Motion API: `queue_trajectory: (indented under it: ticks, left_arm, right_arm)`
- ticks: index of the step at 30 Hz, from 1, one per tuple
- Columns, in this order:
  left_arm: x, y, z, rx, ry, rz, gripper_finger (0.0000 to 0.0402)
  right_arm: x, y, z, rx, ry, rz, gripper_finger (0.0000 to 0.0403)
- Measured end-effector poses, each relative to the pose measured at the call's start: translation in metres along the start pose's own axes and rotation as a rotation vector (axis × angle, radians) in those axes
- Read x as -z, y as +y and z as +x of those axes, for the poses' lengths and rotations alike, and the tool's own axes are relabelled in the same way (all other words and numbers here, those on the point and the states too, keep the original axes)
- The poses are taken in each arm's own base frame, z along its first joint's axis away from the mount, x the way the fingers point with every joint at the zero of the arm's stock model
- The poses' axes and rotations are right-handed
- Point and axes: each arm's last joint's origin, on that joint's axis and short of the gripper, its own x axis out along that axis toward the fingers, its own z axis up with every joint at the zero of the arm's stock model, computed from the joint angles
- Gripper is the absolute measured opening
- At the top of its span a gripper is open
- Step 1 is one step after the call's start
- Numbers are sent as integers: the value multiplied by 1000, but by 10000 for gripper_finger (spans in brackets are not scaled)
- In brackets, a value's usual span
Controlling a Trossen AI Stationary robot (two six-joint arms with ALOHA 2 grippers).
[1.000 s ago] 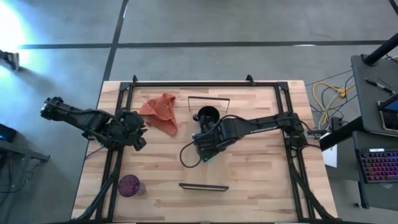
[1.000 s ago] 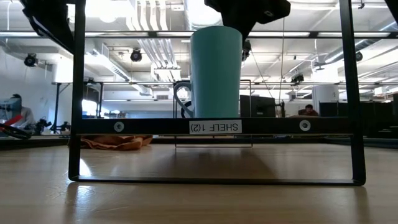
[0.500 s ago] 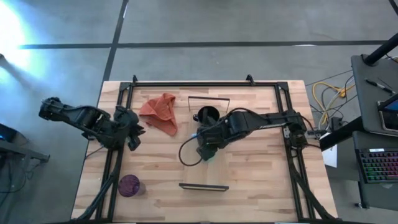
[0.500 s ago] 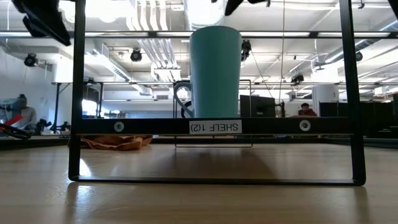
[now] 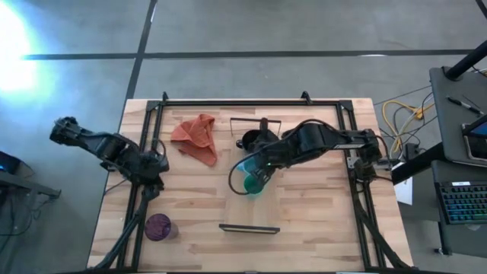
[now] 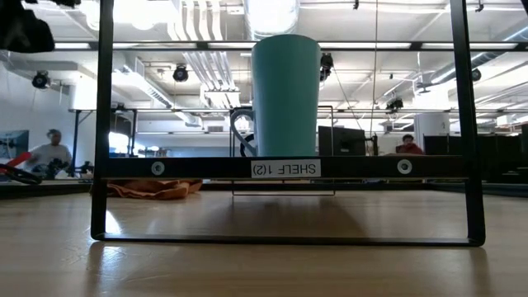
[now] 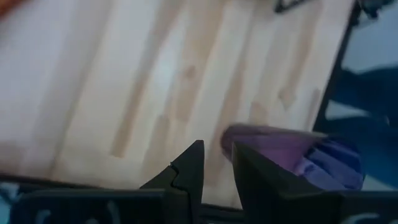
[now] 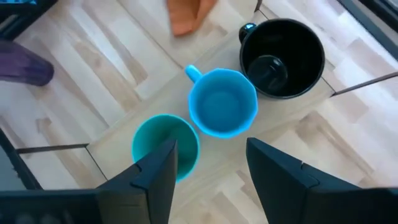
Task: Stack small to large cups/mugs on shelf
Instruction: Put the purple cup on the shelf
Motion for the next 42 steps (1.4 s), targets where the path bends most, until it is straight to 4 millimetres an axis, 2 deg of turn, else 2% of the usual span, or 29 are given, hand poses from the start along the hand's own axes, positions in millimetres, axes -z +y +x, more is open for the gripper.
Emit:
queue_trajectory:
  ticks: [6, 9, 16, 32, 35, 39, 42]
  left_arm:
    - [11, -18, 3, 74, 96, 115, 69]
    - [17, -26, 9, 93, 164, 116, 69]
    - [19, -48, 20, 152, 176, 132, 69]
    - [17, -62, 67, -43, 281, 113, 68]
    - [16, -64, 75, -70, 297, 119, 53]
    - [14, -67, 81, -105, 303, 129, 9]
    - [8, -67, 80, -129, 282, 88, 3]
  right_arm:
    - [0, -4, -7, -11, -13, -47, 185]
    - [0, -5, -10, -9, -24, -66, 185]
    - [-5, -10, -8, 2, -27, -114, 185]
    - [-22, -27, -3, 25, -25, -189, 185]
    - [-25, -32, -4, -16, 4, -189, 185]
    - [-27, -37, -8, -30, 5, -181, 185]
    - [-28, -41, -15, -38, -9, -176, 185]
